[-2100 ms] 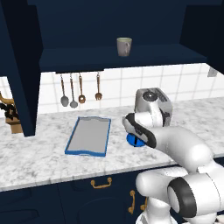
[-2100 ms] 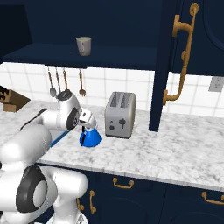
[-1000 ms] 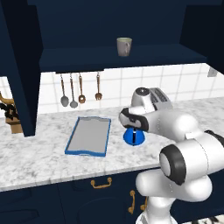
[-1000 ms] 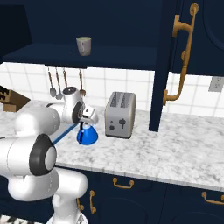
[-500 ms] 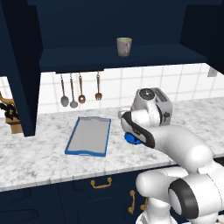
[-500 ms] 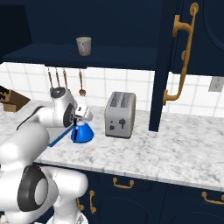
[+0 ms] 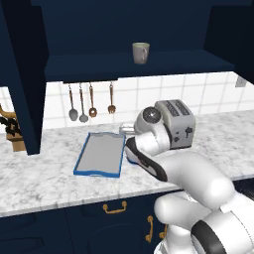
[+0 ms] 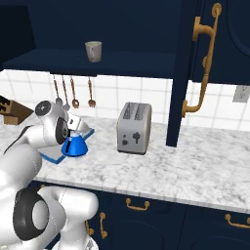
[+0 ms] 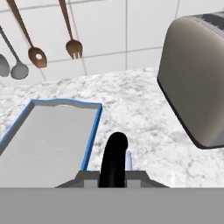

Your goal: Pick the kettle from the counter and place it on the tray. Then pick the mug from the cabinet and place it on the tray. Then close the cabinet doors.

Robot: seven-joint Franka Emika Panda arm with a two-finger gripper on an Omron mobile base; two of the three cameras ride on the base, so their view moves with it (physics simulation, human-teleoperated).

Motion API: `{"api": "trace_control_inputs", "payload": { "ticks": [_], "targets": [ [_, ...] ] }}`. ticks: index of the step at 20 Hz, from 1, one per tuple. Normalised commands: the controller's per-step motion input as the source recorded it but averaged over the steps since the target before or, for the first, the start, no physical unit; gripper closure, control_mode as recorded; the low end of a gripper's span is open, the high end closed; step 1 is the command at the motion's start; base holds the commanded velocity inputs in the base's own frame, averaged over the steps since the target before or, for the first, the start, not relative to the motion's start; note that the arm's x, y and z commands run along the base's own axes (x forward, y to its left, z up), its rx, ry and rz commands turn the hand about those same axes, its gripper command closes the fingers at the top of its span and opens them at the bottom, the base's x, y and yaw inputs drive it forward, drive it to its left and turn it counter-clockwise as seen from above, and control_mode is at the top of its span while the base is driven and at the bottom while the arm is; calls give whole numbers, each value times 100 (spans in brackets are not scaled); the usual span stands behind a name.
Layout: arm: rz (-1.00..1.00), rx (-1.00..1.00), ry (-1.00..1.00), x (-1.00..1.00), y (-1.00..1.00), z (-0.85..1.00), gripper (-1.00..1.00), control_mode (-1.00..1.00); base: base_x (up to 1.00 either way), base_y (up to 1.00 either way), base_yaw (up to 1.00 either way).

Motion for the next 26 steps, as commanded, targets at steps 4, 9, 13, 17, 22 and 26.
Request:
{"api": "trace_control_inputs", "payload": {
  "ticks": [4,9,13,17,22,26],
  "targets": [
    [-8,0,0,15,54,58,100,-100,0,0,0],
    [-11,-1,0,59,71,3,100,-100,0,0,0],
    [-15,-2,1,77,60,-8,100,-100,0,0,0],
    [-15,0,5,79,44,-7,100,-100,0,0,0],
    [-10,0,2,50,18,-12,100,-100,0,0,0],
    [-1,0,0,0,0,-9,100,-100,0,0,0]
  ]
}}
